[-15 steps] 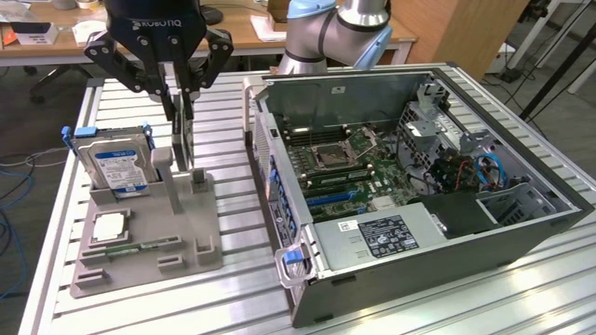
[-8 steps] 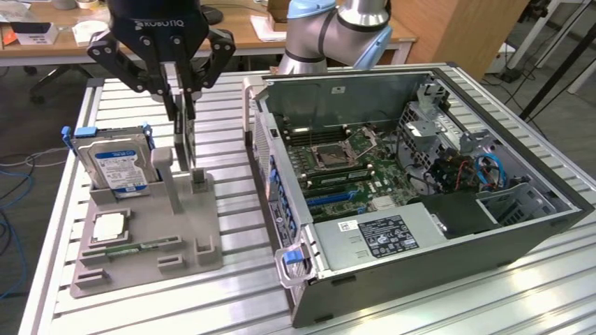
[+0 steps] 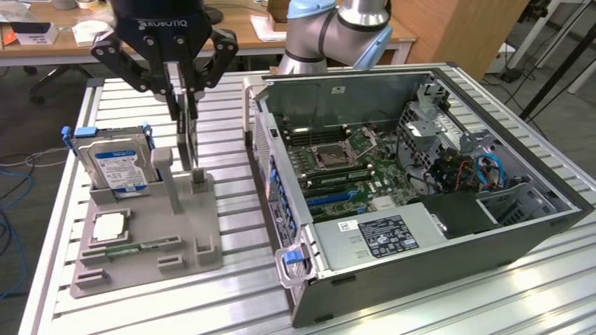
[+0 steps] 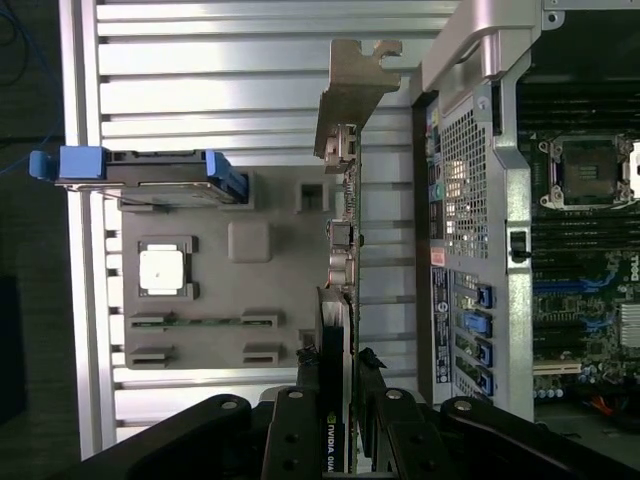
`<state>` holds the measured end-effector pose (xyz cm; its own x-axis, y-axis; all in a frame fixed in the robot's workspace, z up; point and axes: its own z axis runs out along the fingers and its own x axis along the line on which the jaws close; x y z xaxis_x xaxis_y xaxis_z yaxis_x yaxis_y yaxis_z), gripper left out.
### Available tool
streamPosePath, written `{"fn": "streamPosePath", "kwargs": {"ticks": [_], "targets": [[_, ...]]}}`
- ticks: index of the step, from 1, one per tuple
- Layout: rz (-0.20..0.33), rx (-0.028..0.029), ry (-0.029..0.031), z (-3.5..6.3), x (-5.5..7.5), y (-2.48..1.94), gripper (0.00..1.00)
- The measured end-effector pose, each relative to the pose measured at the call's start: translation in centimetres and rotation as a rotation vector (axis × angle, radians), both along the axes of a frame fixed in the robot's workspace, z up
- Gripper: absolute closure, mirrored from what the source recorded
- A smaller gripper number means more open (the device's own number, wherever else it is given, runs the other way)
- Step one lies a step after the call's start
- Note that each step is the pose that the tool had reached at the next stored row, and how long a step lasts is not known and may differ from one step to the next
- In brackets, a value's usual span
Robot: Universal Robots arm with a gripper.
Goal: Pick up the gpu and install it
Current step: 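Pick up the gpu and move the gpu toward the slot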
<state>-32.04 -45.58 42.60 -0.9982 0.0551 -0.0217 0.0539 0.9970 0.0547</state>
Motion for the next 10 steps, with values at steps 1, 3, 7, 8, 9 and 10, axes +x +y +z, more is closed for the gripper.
{"fn": "streamPosePath", "kwargs": {"ticks": [1, 3, 7, 8, 9, 10], "targets": [[0.0, 0.0, 0.0, 0.0, 0.06, 0.0, 0.74], [0.0, 0.0, 0.0, 0.0, 0.23, 0.0, 0.74], [0.0, 0.0001, 0.0001, 0.0, 0.54, 0.0, 0.74], [0.0, 0.0, 0.0001, 0.0, 0.63, 0.0, 0.74], [0.0, 0.0, 0.0, 0.0, 0.73, 0.0, 0.74], [0.0, 0.0, 0.0001, 0.0, 0.84, 0.0, 0.74]]}}
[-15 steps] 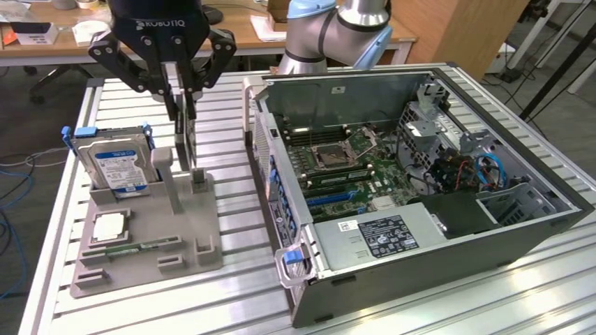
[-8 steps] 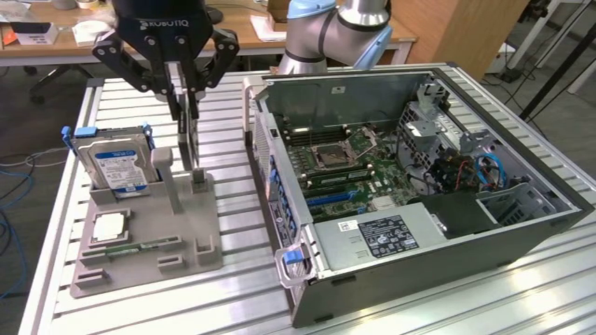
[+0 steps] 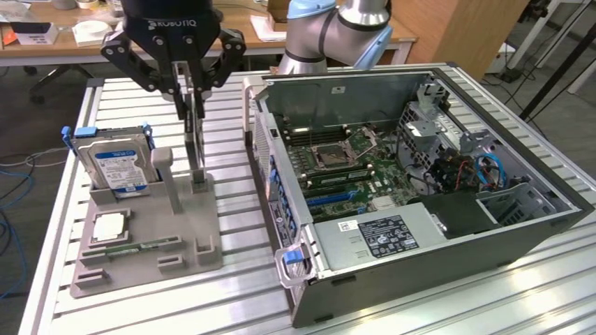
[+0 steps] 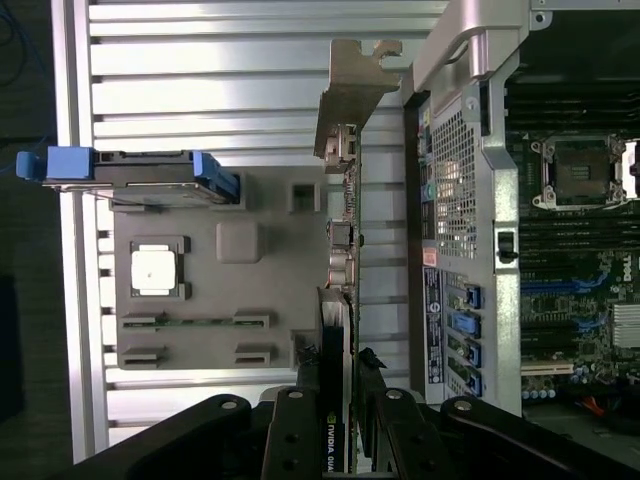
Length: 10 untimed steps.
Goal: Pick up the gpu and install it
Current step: 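Pick up the gpu and move the gpu toward the slot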
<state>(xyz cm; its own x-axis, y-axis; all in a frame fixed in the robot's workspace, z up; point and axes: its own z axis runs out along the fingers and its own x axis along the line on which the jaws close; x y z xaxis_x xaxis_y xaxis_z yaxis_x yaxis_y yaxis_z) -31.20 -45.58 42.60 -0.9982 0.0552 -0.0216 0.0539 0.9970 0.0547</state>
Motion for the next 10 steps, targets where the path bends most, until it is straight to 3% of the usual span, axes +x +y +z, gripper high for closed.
{"fn": "streamPosePath", "kwargs": {"ticks": [10], "targets": [[0.0, 0.0001, 0.0, 0.0, 1.01, 0.0, 0.74]]}}
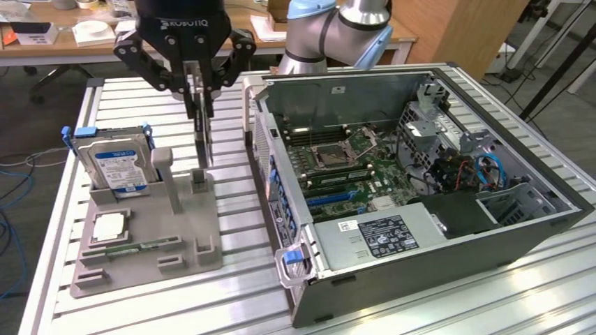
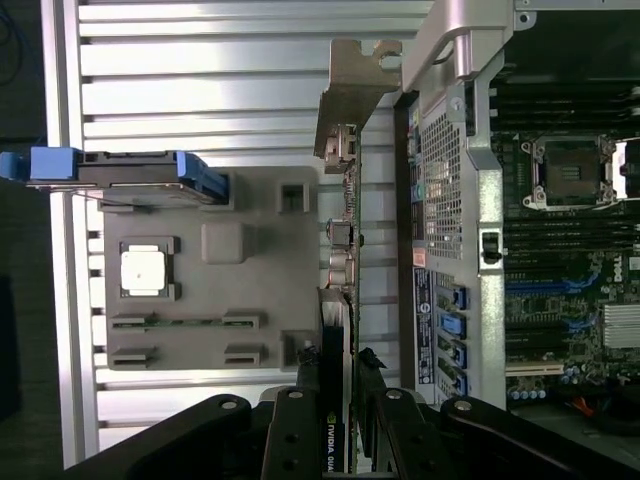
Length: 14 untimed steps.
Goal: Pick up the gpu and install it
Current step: 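Pick up the gpu and move the gpu toward the slot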
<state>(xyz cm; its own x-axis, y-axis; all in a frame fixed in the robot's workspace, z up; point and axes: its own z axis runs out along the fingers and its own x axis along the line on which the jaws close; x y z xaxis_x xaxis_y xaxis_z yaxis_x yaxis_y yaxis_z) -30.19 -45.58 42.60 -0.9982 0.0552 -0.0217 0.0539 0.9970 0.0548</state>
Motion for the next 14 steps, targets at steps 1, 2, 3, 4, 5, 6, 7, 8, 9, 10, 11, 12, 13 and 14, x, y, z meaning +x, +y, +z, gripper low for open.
{"fn": "streamPosePath", "kwargs": {"ticks": [1, 2, 3, 4, 5, 6, 7, 8, 9, 10, 11, 12, 13, 14], "targets": [[0.0, -0.0001, 0.0, 0.0, 0.1, 0.0, 0.74], [0.0, -0.0001, 0.0, 0.0, 0.2, 0.0, 0.74], [0.0, 0.0, 0.0, 0.0, 0.3, 0.0, 0.74], [0.0, 0.0, 0.0, 0.0, 0.4, 0.0, 0.74], [0.0, -0.0001, 0.0001, 0.0, 0.5, 0.0, 0.74], [0.0, 0.0, 0.0, 0.0, 0.6, 0.0, 0.74], [0.0, 0.0, 0.0, 0.0, 0.7, 0.0, 0.74], [0.0, 0.0, 0.0, 0.0, 0.8, 0.0, 0.74], [0.0, 0.0, 0.0, 0.0, 0.9, 0.0, 0.74], [0.0, -0.0001, 0.0, 0.0, 1.0, 0.0, 0.74], [0.0, 0.0, 0.0, 0.0, 1.1, 0.0, 0.74], [0.0, 0.0, 0.0, 0.0, 1.2, 0.0, 0.74], [0.0, -0.0001, 0.0, 0.0, 1.3, 0.0, 0.74], [0.0, 0.0, 0.0, 0.0, 1.3, 0.0, 0.74]]}}
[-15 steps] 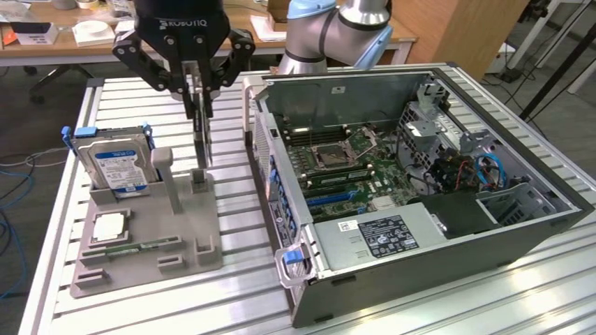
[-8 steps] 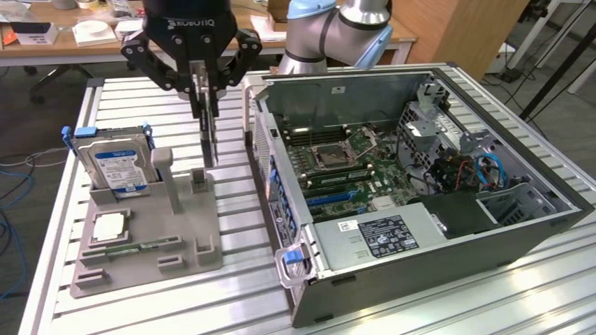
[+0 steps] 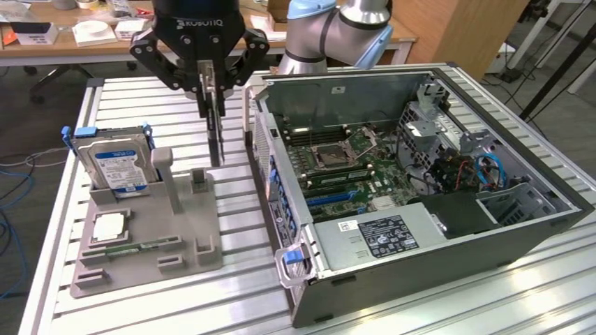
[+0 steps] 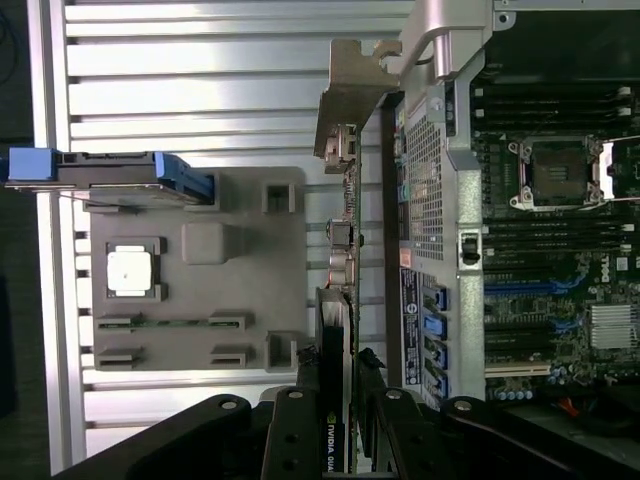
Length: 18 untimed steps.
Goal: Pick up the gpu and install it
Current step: 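Pick up the gpu and move the gpu toward the slot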
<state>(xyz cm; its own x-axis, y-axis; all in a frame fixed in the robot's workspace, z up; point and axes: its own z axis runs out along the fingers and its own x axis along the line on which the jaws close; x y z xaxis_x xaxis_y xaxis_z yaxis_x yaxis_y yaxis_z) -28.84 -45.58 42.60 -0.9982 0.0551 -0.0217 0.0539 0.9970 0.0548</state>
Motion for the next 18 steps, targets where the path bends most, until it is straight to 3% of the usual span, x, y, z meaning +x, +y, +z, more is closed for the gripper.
{"fn": "streamPosePath", "kwargs": {"ticks": [18], "targets": [[0.0, 0.0, 0.0001, 0.0, 1.9, 0.0, 0.74]]}}
